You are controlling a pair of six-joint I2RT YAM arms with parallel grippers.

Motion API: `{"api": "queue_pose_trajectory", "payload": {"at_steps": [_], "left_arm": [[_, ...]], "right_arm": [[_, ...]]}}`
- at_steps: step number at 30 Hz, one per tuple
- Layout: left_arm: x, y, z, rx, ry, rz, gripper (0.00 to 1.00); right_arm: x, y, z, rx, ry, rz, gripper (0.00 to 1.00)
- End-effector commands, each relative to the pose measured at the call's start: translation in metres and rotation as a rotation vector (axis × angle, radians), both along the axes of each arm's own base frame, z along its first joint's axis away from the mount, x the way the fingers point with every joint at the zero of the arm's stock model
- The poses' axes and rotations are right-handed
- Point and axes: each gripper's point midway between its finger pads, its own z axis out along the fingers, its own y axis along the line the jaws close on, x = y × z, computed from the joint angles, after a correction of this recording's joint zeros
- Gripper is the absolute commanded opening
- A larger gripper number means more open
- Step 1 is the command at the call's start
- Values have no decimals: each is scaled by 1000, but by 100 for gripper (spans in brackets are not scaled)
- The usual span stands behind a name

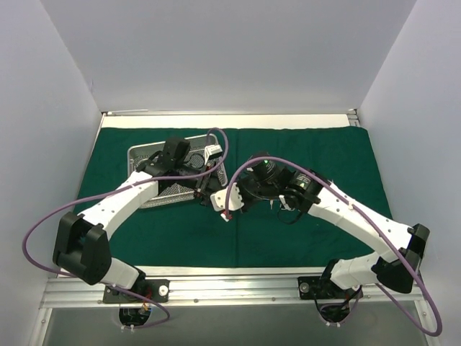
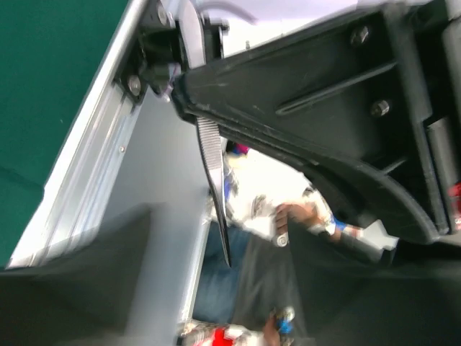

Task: Open and lay out the surgical kit
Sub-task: Adjust the medical item, then place the medical item in the surgical kit.

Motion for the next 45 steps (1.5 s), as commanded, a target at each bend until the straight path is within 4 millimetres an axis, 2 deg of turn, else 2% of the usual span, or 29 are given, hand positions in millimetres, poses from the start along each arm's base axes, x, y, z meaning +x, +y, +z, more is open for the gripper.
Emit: {"api": "queue_pose_trajectory", "payload": {"at_steps": [1,3,4,5,6,7,8,9,10,12,13,15,16,19,20,22,24,27,31,36,40,45], "left_arm": [[23,8,16,-16,-101,76,94],[50,29,16,-2,-116,163,94],[62,36,23,-7,-155,192,94],[79,54,16,57,-121,271,94],[90,66,10,106,-200,301,94],[106,76,20,164,-276,358,94],[128,98,5,330,-318,483,94],[138,107,4,394,-357,541,94],[150,116,11,440,-400,601,94],[168,136,6,566,-438,690,94],[174,144,2,617,-446,709,94],[179,161,1,717,-482,741,94],[180,164,0,730,-493,741,94],[181,164,-8,665,-449,722,94],[182,164,-14,669,-398,743,94],[189,159,-20,640,-383,718,94],[195,159,-18,648,-392,733,94],[204,167,-24,712,-379,742,94],[215,167,-30,727,-356,739,94],[217,165,-41,737,-326,723,94],[221,168,-51,791,-311,726,94],[224,164,-51,795,-333,716,94]], "right_arm": [[5,-8,3,54,22,-104,0],[4,-18,-14,53,99,-190,0],[10,-17,-12,104,118,-252,0],[20,-22,-13,147,135,-357,0],[24,-26,-19,233,242,-512,0],[27,-24,-23,264,302,-565,0],[29,-22,-23,313,365,-628,0],[31,-19,-25,410,496,-780,0],[43,-25,-34,437,563,-879,0],[49,-27,-50,480,703,-1008,0],[56,-33,-67,509,802,-1146,0],[62,-37,-84,541,892,-1259,0],[67,-41,-94,591,933,-1369,0],[89,-59,-102,748,894,-1546,3],[89,-63,-109,762,898,-1610,3],[96,-80,-123,730,822,-1721,3],[99,-92,-136,721,827,-1778,1],[101,-105,-156,665,790,-1877,1],[96,-119,-182,582,775,-1972,0],[101,-118,-204,559,783,-2002,0],[106,-114,-209,556,784,-1998,1],[103,-115,-215,518,788,-2011,4]]}}
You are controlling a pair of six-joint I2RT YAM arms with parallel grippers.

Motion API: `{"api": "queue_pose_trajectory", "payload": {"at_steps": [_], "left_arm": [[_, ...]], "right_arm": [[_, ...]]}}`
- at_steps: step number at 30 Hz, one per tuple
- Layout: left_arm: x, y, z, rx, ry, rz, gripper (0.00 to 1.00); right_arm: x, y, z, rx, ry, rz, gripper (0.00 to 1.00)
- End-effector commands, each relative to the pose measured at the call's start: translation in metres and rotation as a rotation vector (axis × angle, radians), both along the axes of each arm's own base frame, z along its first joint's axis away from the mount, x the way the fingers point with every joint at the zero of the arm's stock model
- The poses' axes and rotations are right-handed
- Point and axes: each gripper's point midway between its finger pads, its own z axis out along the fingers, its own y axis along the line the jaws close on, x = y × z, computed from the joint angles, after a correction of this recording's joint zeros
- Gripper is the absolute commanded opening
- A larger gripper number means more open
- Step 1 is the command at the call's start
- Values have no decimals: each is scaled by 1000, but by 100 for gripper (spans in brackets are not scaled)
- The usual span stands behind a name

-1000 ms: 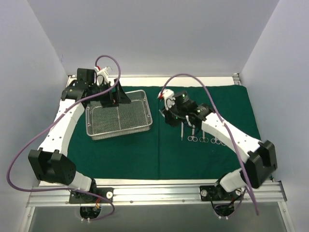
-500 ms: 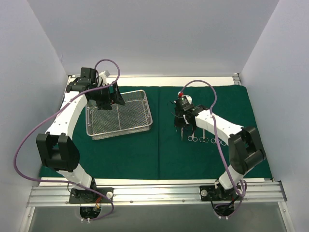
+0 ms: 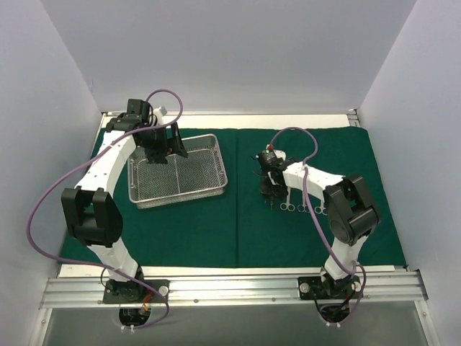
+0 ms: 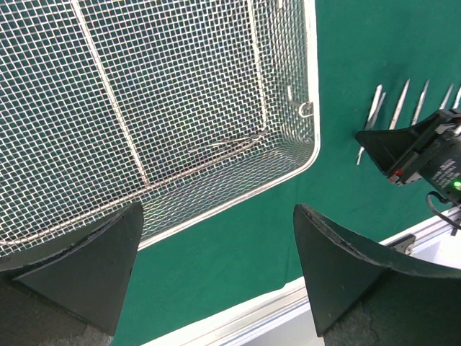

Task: Open and lay out the surgical kit
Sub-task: Place the medical item in the surgical kit.

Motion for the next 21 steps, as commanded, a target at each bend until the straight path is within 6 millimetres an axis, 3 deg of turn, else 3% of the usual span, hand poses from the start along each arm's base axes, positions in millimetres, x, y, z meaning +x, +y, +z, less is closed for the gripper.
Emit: {"api": "queue_pose_trajectory", "payload": {"at_steps": [1,6,9,14,21], "left_arm": [[8,-3,13,20,-45,-19,94],[9,-12,6,6,-33,-67,98],[7,-19,1,-31,-10,-96,88],[5,-23,-2,-37,0,-126,88],[3,-26,-13,-36,48,-145,88]], "right_arm": [[8,0,8,-13,-18,-24,4],[1,2,0,-37,19,8,11],[-1,6,-2,-42,26,22,14],[-3,6,-6,-48,42,26,15],[-1,6,-5,-59,40,25,27]]}}
